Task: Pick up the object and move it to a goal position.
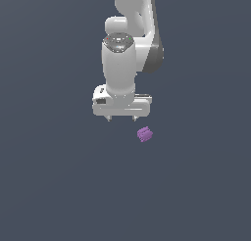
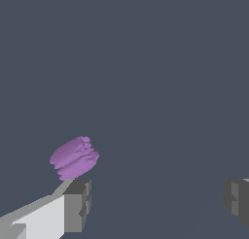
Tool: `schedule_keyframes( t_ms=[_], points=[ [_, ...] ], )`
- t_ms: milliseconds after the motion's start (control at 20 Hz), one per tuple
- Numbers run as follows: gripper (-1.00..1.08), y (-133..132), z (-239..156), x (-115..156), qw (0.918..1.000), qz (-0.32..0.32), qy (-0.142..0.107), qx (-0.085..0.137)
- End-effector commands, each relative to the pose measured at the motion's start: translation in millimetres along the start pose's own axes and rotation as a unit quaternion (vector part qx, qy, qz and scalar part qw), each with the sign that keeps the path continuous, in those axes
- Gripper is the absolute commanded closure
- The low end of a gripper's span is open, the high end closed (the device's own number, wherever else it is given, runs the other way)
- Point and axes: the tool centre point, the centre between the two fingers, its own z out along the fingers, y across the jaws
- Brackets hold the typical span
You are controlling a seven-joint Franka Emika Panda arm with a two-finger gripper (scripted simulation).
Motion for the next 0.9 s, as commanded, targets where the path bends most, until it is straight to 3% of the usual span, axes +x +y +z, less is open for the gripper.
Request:
schedule_keyframes(
  t_ms=[0,850],
  points=[
    [-0.92,-0.5,0.3,0.1,1.0,-0.002,-0.001,0.0],
    [-0.92,-10.2,9.6,-0.9,0.9992,0.04,-0.001,0.001]
  ],
)
